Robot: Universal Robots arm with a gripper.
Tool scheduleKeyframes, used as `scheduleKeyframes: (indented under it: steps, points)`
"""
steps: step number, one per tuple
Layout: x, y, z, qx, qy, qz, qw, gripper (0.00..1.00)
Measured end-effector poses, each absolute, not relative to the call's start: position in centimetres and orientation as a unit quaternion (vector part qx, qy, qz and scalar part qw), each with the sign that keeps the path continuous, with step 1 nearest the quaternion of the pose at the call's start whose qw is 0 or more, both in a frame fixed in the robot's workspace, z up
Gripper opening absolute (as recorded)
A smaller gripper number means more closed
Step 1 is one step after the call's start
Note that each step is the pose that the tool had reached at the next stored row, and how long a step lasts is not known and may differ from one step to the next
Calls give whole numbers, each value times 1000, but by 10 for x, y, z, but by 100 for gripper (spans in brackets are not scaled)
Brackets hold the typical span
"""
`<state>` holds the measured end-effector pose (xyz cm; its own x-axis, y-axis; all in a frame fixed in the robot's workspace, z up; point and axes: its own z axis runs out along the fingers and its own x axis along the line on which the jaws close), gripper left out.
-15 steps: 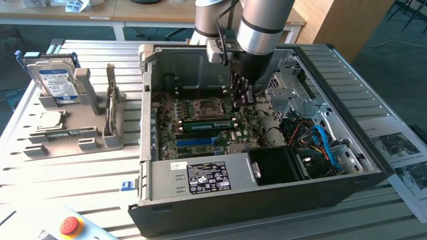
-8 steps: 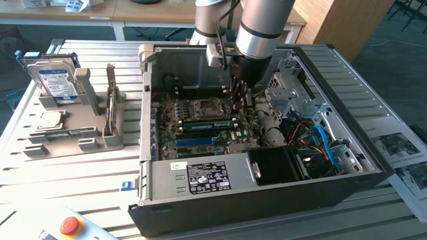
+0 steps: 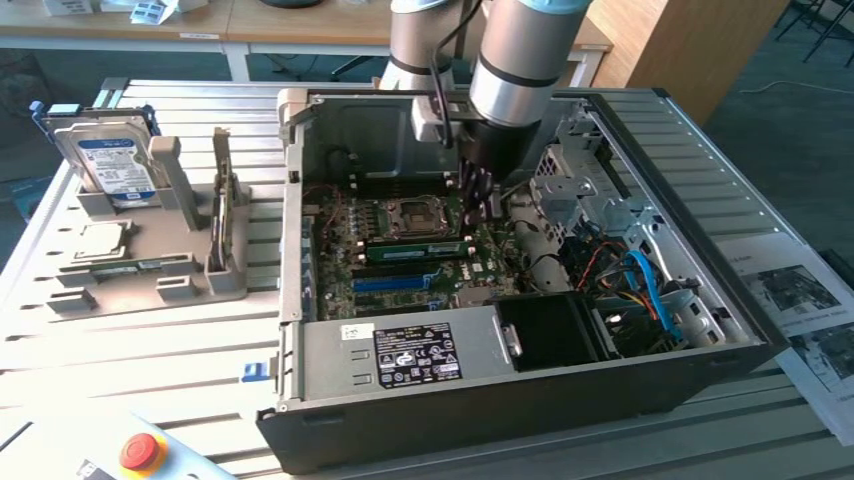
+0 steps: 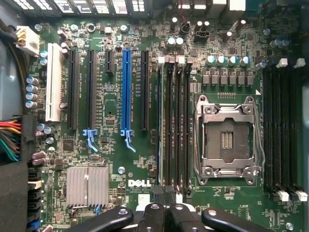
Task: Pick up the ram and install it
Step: 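Press down the ram until it locks into place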
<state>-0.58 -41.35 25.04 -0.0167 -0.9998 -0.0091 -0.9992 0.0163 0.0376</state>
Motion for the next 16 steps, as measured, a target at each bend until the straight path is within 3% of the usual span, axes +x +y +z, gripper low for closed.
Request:
scheduleKeyframes:
  steps: [16]
  points:
    - [-6,-413,243,701,-713,-16,11,10]
